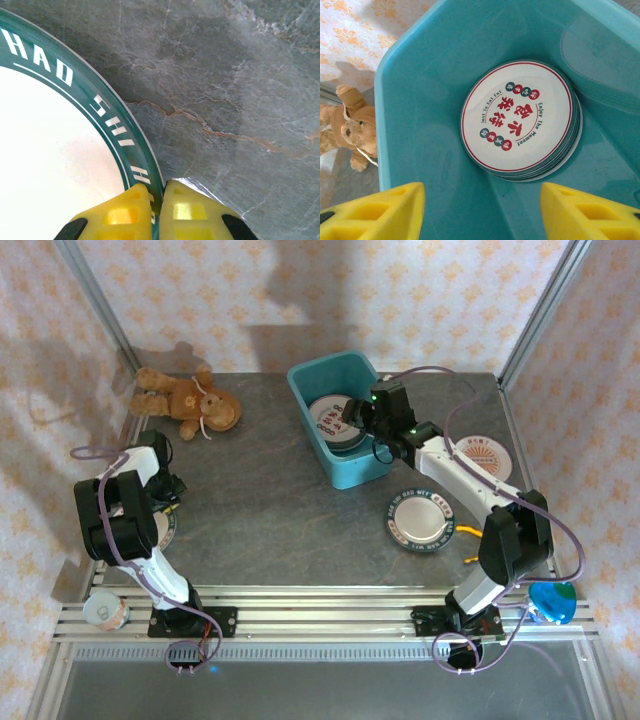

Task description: Place the plates into the plastic bin on the countertop

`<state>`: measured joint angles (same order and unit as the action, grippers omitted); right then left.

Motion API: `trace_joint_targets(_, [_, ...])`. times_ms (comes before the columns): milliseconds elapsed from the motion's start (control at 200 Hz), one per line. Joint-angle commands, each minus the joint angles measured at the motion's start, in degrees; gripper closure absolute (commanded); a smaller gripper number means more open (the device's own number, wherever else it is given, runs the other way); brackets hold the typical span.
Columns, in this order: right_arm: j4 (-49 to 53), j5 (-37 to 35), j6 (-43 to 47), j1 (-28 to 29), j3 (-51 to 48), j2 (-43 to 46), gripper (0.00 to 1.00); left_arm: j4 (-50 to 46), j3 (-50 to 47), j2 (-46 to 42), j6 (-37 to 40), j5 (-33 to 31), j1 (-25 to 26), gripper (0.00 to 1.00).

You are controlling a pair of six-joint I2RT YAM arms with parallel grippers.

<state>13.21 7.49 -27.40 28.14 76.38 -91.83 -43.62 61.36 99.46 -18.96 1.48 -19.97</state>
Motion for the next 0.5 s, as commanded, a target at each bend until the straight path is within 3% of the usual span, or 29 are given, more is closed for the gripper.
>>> trace_joint_targets(0, [-0.4, -1.0, -0.6, 0.4, 0.6, -0.7, 0.38, -1.4, -1.4, -0.7, 0.3, 2.1, -0.7, 0.94])
trace_joint_targets(495, [-5.4, 4.8, 1.8, 1.2, 1.2, 0.9, 0.39, -3.4, -2.6, -12.6, -4.9, 10.4, 0.7, 1.00])
